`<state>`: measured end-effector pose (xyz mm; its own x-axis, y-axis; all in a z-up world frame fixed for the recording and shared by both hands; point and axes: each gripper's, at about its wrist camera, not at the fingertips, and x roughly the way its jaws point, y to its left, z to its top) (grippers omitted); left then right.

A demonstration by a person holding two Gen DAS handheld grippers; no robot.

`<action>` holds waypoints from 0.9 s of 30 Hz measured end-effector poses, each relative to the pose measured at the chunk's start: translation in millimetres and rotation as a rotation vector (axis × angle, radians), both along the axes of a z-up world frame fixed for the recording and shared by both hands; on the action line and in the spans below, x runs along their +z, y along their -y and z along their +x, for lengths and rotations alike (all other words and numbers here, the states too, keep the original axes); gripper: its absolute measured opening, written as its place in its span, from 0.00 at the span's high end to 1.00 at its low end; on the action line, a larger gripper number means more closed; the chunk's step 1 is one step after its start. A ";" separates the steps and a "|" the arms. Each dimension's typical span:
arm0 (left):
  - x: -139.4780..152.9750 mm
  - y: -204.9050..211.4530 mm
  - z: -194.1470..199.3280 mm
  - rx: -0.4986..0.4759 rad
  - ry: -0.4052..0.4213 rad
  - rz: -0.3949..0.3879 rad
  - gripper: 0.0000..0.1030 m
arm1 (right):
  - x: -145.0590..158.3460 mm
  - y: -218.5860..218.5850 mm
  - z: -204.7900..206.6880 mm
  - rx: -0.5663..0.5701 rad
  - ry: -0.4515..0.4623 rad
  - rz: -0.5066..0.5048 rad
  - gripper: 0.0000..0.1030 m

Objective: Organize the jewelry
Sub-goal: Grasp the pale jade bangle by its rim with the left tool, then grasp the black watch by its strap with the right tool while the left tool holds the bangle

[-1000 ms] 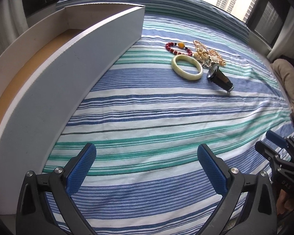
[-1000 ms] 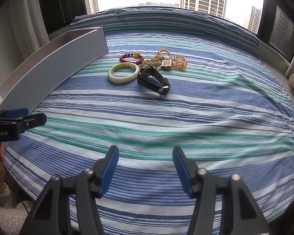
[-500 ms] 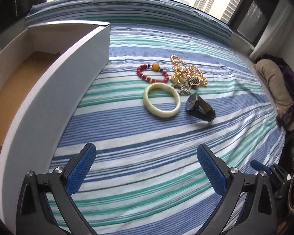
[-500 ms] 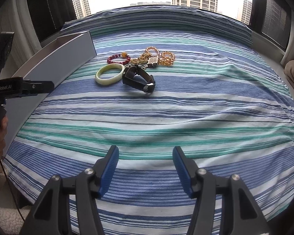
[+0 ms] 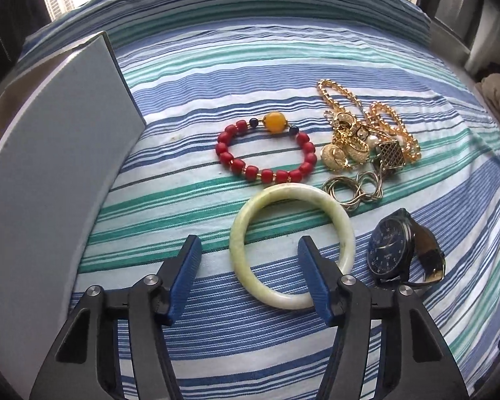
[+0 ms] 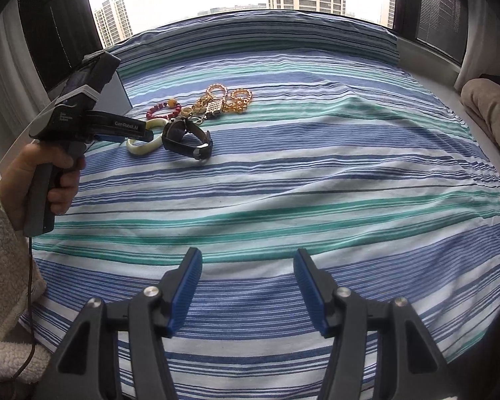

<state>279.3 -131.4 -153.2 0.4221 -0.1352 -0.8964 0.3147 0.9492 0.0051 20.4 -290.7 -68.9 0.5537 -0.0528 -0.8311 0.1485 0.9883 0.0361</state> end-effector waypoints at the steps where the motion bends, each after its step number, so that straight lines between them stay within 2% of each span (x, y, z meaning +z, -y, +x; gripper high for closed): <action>1: 0.6 0.1 -1.3 -0.001 0.007 -0.007 0.52 | -1.1 2.9 0.1 -0.007 -0.001 0.003 0.43; 2: 1.4 1.4 -3.0 -0.003 0.015 -0.009 0.59 | -1.9 5.2 1.0 -0.013 -0.003 0.007 0.43; 4: 2.3 2.5 -5.0 -0.003 0.036 0.010 0.87 | -2.7 8.0 1.9 -0.021 -0.001 0.012 0.43; 5: 2.5 1.6 -5.9 -0.008 0.038 0.003 0.91 | -2.9 8.5 2.3 -0.022 0.000 0.012 0.43; 18: 23.4 -50.6 -41.8 0.052 0.020 -0.157 0.92 | -7.9 7.6 7.9 -0.029 -0.017 0.035 0.43; 27: 30.7 -98.6 -80.8 0.113 -0.010 -0.225 0.92 | 11.2 5.9 33.4 -0.004 0.028 0.045 0.43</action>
<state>198.6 -32.7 -122.5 0.4376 -0.2843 -0.8530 0.2052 0.9552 -0.2131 53.8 -296.6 -57.7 0.5763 -0.0182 -0.8171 0.1510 0.9849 0.0845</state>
